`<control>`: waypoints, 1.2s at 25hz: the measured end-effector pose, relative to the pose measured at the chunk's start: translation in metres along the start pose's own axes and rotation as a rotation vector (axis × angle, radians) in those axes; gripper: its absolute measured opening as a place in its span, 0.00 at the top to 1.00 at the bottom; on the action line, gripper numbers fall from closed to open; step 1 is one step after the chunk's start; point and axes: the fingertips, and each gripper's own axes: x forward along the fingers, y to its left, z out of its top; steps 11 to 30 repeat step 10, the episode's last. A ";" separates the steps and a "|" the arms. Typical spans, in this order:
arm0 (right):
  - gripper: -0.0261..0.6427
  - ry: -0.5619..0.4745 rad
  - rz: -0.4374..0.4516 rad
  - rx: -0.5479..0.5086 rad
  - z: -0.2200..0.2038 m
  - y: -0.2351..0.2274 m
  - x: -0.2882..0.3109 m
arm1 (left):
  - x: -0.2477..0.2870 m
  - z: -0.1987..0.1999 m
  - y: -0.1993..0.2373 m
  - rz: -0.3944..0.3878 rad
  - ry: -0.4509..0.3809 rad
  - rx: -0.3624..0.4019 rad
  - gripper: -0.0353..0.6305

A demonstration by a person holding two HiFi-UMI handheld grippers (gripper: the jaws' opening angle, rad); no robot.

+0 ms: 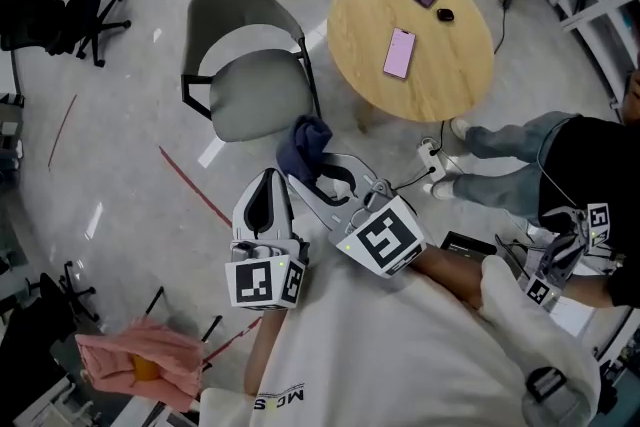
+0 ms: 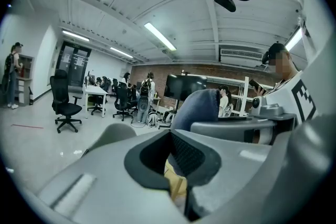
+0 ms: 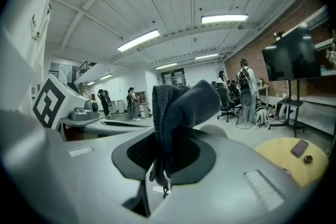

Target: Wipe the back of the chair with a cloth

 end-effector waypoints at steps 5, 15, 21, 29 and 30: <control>0.85 0.002 0.007 -0.011 0.001 0.003 -0.001 | -0.002 -0.001 0.005 0.013 0.007 -0.012 0.95; 0.85 0.009 -0.001 0.056 -0.003 -0.002 -0.005 | -0.011 0.002 0.017 0.031 -0.002 0.005 0.94; 0.85 0.009 -0.001 0.056 -0.003 -0.002 -0.005 | -0.011 0.002 0.017 0.031 -0.002 0.005 0.94; 0.85 0.009 -0.001 0.056 -0.003 -0.002 -0.005 | -0.011 0.002 0.017 0.031 -0.002 0.005 0.94; 0.85 0.009 -0.001 0.056 -0.003 -0.002 -0.005 | -0.011 0.002 0.017 0.031 -0.002 0.005 0.94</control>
